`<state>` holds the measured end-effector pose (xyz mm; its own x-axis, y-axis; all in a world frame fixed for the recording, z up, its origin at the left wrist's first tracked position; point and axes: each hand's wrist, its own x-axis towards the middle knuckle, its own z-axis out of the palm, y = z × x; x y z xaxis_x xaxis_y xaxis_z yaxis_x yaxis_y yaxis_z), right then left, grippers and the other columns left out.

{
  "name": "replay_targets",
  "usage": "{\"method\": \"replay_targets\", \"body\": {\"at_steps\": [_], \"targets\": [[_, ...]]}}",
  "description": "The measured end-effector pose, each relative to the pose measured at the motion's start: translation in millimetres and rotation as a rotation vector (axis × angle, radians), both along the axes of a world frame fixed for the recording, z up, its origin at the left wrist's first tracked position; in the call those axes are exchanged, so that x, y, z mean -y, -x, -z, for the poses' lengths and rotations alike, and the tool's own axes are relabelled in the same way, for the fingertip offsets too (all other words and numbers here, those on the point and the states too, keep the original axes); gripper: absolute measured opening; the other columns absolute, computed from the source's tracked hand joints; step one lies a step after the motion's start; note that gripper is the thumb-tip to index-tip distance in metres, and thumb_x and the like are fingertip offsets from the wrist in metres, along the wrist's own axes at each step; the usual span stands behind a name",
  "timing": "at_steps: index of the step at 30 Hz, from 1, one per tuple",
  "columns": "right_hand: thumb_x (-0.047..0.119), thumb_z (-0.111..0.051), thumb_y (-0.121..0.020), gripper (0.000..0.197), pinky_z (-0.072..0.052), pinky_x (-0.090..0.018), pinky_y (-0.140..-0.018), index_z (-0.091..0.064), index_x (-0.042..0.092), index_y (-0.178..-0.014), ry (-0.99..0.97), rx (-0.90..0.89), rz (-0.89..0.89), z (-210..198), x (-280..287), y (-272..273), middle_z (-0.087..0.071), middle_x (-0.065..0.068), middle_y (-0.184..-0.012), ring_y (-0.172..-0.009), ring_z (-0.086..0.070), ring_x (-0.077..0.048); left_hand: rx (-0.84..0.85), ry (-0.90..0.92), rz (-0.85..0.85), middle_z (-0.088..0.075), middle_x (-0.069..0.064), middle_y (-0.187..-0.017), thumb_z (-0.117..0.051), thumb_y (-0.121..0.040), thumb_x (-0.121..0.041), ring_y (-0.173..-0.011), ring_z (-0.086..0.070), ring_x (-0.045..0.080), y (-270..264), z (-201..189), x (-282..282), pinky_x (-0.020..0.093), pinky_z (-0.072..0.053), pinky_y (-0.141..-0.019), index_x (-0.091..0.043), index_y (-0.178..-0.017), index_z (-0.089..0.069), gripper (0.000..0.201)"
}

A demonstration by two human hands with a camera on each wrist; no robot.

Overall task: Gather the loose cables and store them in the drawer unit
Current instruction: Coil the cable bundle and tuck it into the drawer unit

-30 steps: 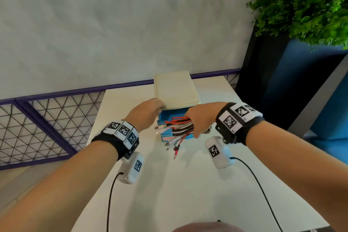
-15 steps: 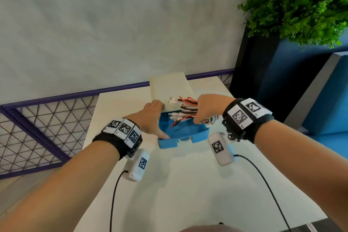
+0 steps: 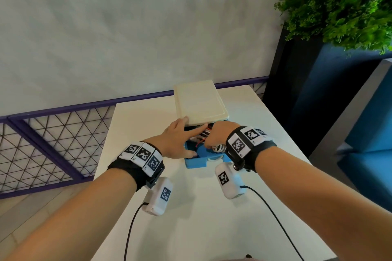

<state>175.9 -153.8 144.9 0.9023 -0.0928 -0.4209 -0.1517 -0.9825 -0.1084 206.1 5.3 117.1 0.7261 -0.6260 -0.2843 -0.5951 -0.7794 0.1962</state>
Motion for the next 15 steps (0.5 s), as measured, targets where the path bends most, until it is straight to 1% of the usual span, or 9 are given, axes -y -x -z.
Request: {"method": "replay_targets", "body": {"at_steps": [1, 2, 4, 6, 8, 11, 13, 14, 15], "targets": [[0.032, -0.061, -0.084, 0.027, -0.054, -0.031, -0.071, -0.057, 0.01, -0.098, -0.034, 0.057, 0.035, 6, -1, -1, -0.055, -0.002, -0.074, -0.075, -0.059, -0.02, 0.007, -0.014, 0.001, 0.008, 0.012, -0.159, -0.06, -0.085, -0.045, -0.146, 0.006, 0.032, 1, 0, 0, 0.048, -0.01, -0.119, -0.052, -0.145, 0.003, 0.087], [0.035, -0.059, -0.085, 0.039, -0.051, -0.03, -0.065, -0.054, 0.006, -0.11, -0.074, 0.111, 0.087, 12, -2, -1, -0.055, -0.002, -0.076, -0.072, -0.058, -0.019, 0.01, -0.029, -0.004, 0.01, 0.011, -0.159, -0.058, -0.085, -0.042, -0.146, 0.008, 0.031, 1, 1, 1, 0.049, -0.009, -0.119, -0.051, -0.145, 0.004, 0.086], [0.045, -0.06, -0.084, 0.068, -0.046, -0.03, -0.062, -0.037, -0.002, -0.128, -0.137, 0.189, 0.196, 24, -5, -2, -0.059, -0.005, -0.091, -0.074, -0.057, -0.018, 0.019, -0.067, -0.014, 0.013, 0.009, -0.159, -0.056, -0.086, -0.037, -0.146, 0.011, 0.029, 2, -1, 2, 0.05, -0.008, -0.119, -0.05, -0.145, 0.004, 0.085], [0.051, -0.062, -0.081, 0.084, -0.047, -0.031, -0.07, -0.025, -0.001, -0.136, -0.203, 0.22, 0.251, 34, -5, -2, -0.058, -0.012, -0.115, -0.093, -0.062, -0.023, 0.028, -0.106, -0.017, 0.017, 0.008, -0.159, -0.052, -0.088, -0.035, -0.146, 0.014, 0.029, 4, -2, 4, 0.05, -0.006, -0.119, -0.049, -0.146, 0.004, 0.081], [0.057, -0.063, -0.078, 0.092, -0.049, -0.035, -0.081, -0.021, 0.004, -0.14, -0.258, 0.209, 0.249, 37, -2, 0, -0.048, -0.016, -0.13, -0.109, -0.057, -0.028, 0.04, -0.132, -0.025, 0.02, 0.008, -0.158, -0.047, -0.09, -0.035, -0.146, 0.017, 0.029, 6, 0, 5, 0.051, -0.004, -0.118, -0.049, -0.146, 0.004, 0.077], [0.063, -0.059, -0.08, 0.096, -0.044, -0.039, -0.096, -0.011, 0.014, -0.148, -0.307, 0.113, 0.15, 34, 6, 11, -0.036, -0.016, -0.138, -0.116, -0.052, -0.029, 0.061, -0.145, -0.027, 0.022, 0.007, -0.158, -0.042, -0.092, -0.039, -0.146, 0.018, 0.029, 8, 4, 4, 0.051, -0.003, -0.118, -0.048, -0.147, 0.003, 0.071], [0.057, -0.051, -0.089, 0.086, -0.04, -0.042, -0.104, -0.005, 0.021, -0.152, -0.311, 0.142, 0.02, 33, 15, 22, -0.029, -0.016, -0.146, -0.125, -0.047, -0.031, 0.067, -0.141, -0.024, 0.022, 0.007, -0.158, -0.041, -0.092, -0.041, -0.146, 0.018, 0.029, 7, 5, 3, 0.05, -0.003, -0.118, -0.047, -0.147, 0.002, 0.07], [0.051, -0.047, -0.094, 0.078, -0.035, -0.044, -0.109, -0.003, 0.024, -0.153, -0.313, 0.189, -0.063, 32, 20, 29, -0.022, -0.015, -0.152, -0.135, -0.037, -0.034, 0.066, -0.138, -0.023, 0.022, 0.007, -0.158, -0.041, -0.092, -0.042, -0.146, 0.018, 0.029, 7, 5, 3, 0.05, -0.003, -0.118, -0.046, -0.147, 0.003, 0.07], [0.044, -0.042, -0.099, 0.07, -0.027, -0.046, -0.115, -0.004, 0.025, -0.154, -0.307, 0.238, -0.158, 32, 25, 36, -0.013, -0.014, -0.158, -0.144, -0.022, -0.035, 0.065, -0.136, -0.022, 0.023, 0.007, -0.158, -0.041, -0.092, -0.041, -0.146, 0.018, 0.029, 7, 5, 2, 0.051, -0.003, -0.118, -0.047, -0.147, 0.003, 0.071]]}}
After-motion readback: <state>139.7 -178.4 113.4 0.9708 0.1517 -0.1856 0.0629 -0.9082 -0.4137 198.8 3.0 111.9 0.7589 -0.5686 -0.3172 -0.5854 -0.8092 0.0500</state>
